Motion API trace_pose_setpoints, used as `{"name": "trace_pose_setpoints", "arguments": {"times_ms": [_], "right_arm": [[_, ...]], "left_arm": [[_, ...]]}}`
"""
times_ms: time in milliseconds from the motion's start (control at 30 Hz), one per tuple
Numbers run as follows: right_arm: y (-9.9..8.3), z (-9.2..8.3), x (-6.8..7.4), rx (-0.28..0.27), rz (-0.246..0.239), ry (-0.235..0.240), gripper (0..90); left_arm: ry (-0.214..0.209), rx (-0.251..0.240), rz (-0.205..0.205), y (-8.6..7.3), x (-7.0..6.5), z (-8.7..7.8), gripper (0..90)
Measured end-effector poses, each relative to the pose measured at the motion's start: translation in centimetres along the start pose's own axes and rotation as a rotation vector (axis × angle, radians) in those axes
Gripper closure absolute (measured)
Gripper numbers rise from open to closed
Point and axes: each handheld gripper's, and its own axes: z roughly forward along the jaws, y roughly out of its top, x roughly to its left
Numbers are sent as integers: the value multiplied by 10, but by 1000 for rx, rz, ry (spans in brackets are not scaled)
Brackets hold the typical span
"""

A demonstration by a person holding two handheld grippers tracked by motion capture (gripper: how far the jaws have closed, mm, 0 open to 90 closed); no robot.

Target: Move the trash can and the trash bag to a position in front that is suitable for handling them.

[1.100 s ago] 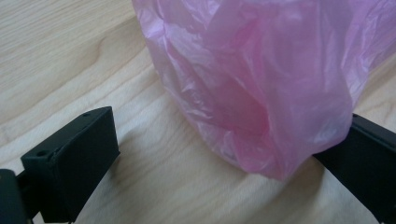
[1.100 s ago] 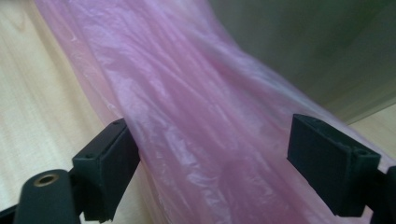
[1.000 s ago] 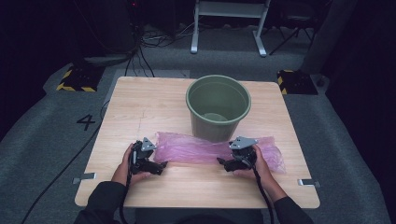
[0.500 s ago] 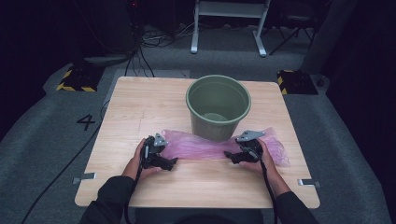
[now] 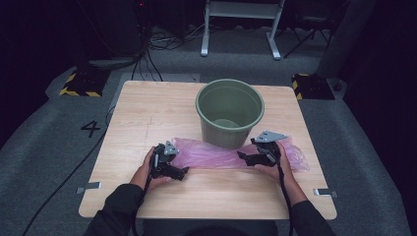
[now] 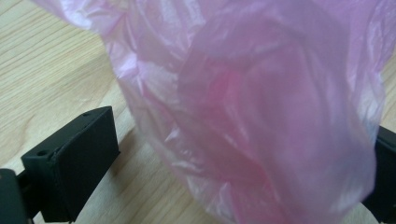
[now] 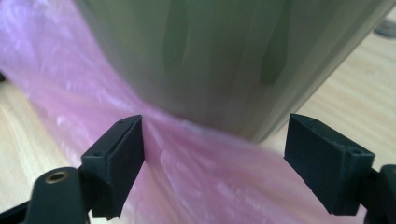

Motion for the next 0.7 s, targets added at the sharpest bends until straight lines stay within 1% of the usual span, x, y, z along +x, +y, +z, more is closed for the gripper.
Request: {"name": "trace_pose_setpoints", "arguments": {"times_ms": [100,133,167,200,300,333,367,400,433,533,567,600,633,667,700], "right_arm": [[4,2,-1,-8,14,12,201],[8,2,-1,-18,23,15,189],[8,2,-1,-18,23,15,189],[11,4,-3,-22,32,5,188],[13,5,-3,-27,27,5,190],[15,9,-2,-19,27,1,182],[15,9,-2,-19,27,1,182],[17,10,-1,-16,19,5,183],[19,12,0,-13,15,5,183],[22,16,5,-11,3,13,185],[22,16,7,-7,3,24,183],[21,15,9,0,-13,36,187],[19,14,12,11,-30,39,185],[17,12,15,19,-45,40,185],[13,11,17,29,-59,54,184]], "left_arm": [[8,-1,5,-3,3,-3,1],[7,0,0,-4,4,-4,1],[8,1,-2,-5,5,-5,1],[12,3,-7,-7,6,-7,2],[17,2,-10,-9,7,-9,1],[29,6,-29,-12,9,-12,1],[29,6,-29,-12,9,-12,1],[47,17,-36,-12,9,-14,1],[58,29,-52,-12,9,-15,1],[65,48,-61,-13,10,-18,3],[69,46,-56,-14,11,-19,3],[68,41,-59,-16,11,-20,2],[67,35,-54,-19,12,-22,3],[61,26,-60,-21,12,-23,2],[62,20,-53,-24,14,-25,2]]}}
